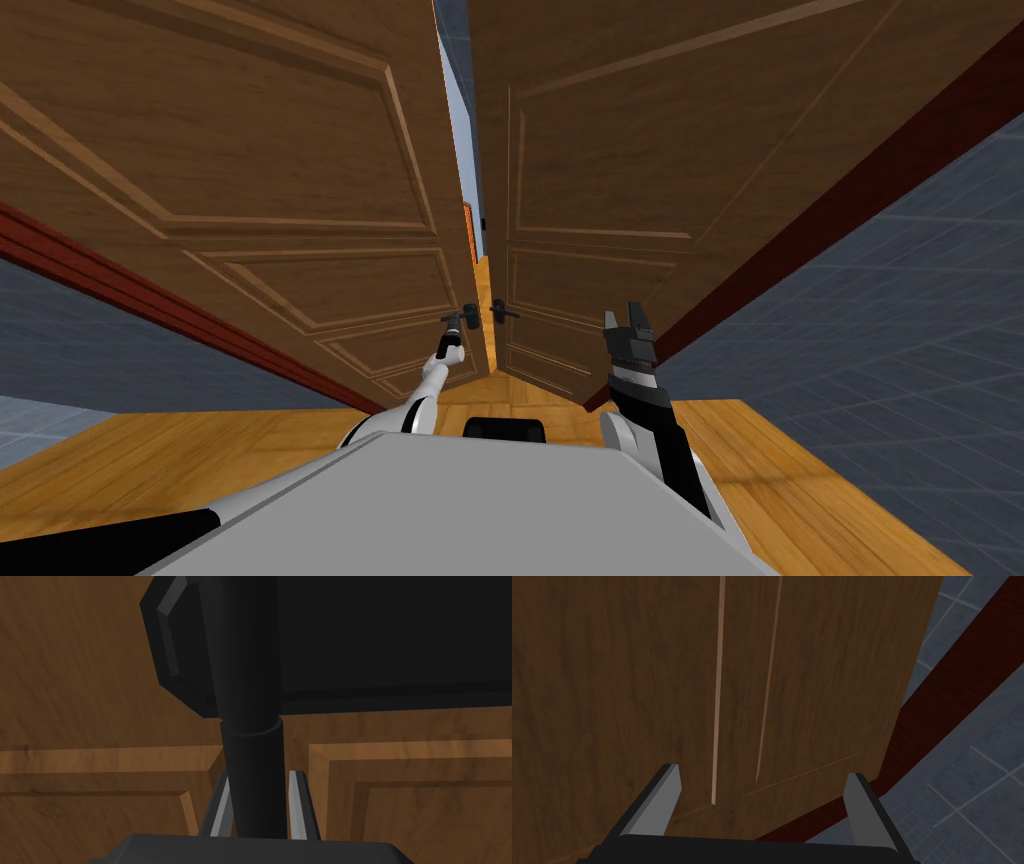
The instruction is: Push the door open
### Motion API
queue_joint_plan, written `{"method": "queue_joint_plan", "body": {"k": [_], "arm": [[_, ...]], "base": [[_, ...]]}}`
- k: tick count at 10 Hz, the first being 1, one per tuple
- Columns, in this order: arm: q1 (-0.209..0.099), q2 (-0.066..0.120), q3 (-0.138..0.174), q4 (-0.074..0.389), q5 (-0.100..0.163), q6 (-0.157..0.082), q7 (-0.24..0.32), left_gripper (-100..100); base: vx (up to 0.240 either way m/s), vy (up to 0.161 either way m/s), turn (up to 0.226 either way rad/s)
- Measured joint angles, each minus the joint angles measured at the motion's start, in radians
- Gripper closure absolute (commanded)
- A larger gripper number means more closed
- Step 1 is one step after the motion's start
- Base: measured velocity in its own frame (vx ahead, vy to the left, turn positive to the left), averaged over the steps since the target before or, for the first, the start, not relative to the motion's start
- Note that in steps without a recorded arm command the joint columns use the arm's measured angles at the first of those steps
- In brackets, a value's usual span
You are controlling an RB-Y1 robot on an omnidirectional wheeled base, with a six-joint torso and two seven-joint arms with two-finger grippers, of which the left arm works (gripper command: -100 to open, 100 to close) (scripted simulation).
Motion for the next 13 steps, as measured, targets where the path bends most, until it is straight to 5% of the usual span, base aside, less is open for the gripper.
{"method": "queue_joint_plan", "body": {"k": [2, 5, 6, 8, 9, 10, 13], "arm": [[-0.04, 0.023, 0.019, 0.073, 0.008, -0.03, -0.004, 100], [-0.051, 0.015, 0.052, 0.095, 0.016, -0.066, -0.038, 100], [-0.067, 0.032, 0.053, 0.13, 0.018, -0.08, -0.033, 100], [-0.033, 0.027, 0.047, 0.072, 0.015, -0.058, -0.023, 100], [-0.043, 0.036, 0.06, 0.092, 0.02, -0.064, -0.027, 100], [-0.028, 0.025, 0.064, 0.053, 0.021, -0.047, -0.033, 100], [-0.038, 0.015, 0.09, 0.052, 0.028, -0.055, -0.061, 100]], "base": [[0.013, 0.046, -0.094], [0.02, 0.029, -0.036], [0.009, 0.005, 0.07], [0.005, 0.02, -0.031], [0.003, 0.044, -0.075], [0.024, 0.062, -0.095], [0.017, 0.021, -0.01]]}}
